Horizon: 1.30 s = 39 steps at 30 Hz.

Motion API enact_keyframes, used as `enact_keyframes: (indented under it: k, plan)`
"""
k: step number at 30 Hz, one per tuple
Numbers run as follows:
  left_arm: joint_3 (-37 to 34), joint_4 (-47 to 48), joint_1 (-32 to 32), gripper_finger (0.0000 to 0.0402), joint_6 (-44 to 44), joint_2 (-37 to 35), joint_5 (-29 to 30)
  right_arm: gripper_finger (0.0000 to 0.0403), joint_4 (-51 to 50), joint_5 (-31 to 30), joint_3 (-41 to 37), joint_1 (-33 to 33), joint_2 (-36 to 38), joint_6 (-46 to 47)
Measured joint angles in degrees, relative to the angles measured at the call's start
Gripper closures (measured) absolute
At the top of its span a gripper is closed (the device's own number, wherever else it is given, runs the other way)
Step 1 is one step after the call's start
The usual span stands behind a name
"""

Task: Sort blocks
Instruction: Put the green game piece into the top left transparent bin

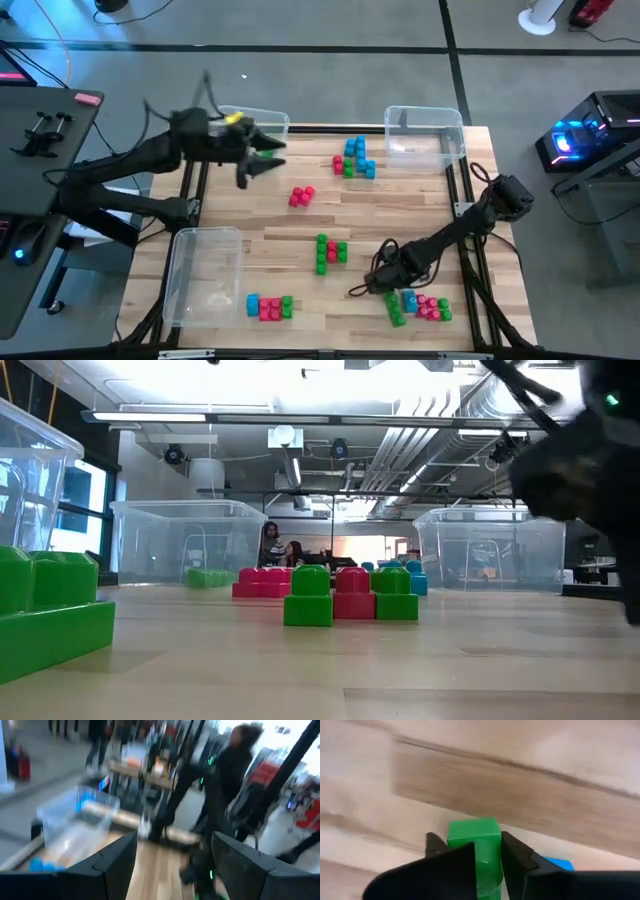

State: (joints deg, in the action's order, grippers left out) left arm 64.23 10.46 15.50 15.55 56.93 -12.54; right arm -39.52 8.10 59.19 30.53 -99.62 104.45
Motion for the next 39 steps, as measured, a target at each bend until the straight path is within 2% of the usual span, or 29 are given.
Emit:
enact_keyframes:
  k: [3, 5, 8, 12, 14, 16, 20, 25, 29, 34, 39]
  plan:
    - [0.0, -3.3, 0.8, 0.0158, -2.6, -3.7, 0.3, 0.0397, -5.9, -3.8, 4.5, -1.0, 2.0, -4.5]
    - [0.0, -4.1, 1.4, 0.0158, -4.6, -5.9, 1.3, 0.0399, -9.6, -8.6, 7.7, -2.4, 3.7, -7.9]
    - [0.0, -3.7, 1.9, 0.0158, -7.5, -8.0, 1.7, 0.0396, -12.8, -20.9, 13.2, -5.0, 7.6, -14.0]
    - [0.0, -0.8, 2.0, 0.0158, -6.6, -8.0, 1.9, 0.0400, -12.2, -39.3, 21.2, -8.6, 12.3, -26.5]
    - [0.0, 1.6, 1.3, 0.0158, -5.2, -6.9, 1.9, 0.0400, -11.4, -45.6, 25.5, -10.5, 13.8, -34.2]
    - [0.0, 4.1, 0.0, 0.0158, -4.7, -5.1, 1.9, 0.0400, -9.7, -48.6, 29.4, -12.6, 14.6, -42.5]
    - [0.0, 4.8, -3.9, 0.0158, -4.7, 0.2, 1.9, 0.0401, -2.2, -47.6, 34.9, -16.6, 14.5, -59.2]
    - [0.0, 4.5, -7.6, 0.0158, -7.3, 5.8, 0.8, 0.0402, 9.6, -40.2, 37.2, -19.8, 14.3, -75.2]
    - [0.0, -0.3, -9.1, 0.0158, -7.2, 7.4, -0.7, 0.0402, 15.4, -35.3, 37.5, -20.7, 14.3, -82.4]
    - [0.0, -10.1, -9.7, 0.0158, -5.8, 8.3, -3.5, 0.0402, 17.7, -33.4, 37.5, -21.2, 14.3, -86.4]
    - [0.1, -11.3, -9.7, 0.0158, -4.6, 9.4, -2.2, 0.0402, 22.2, -30.5, 37.5, -21.2, 14.3, -91.0]
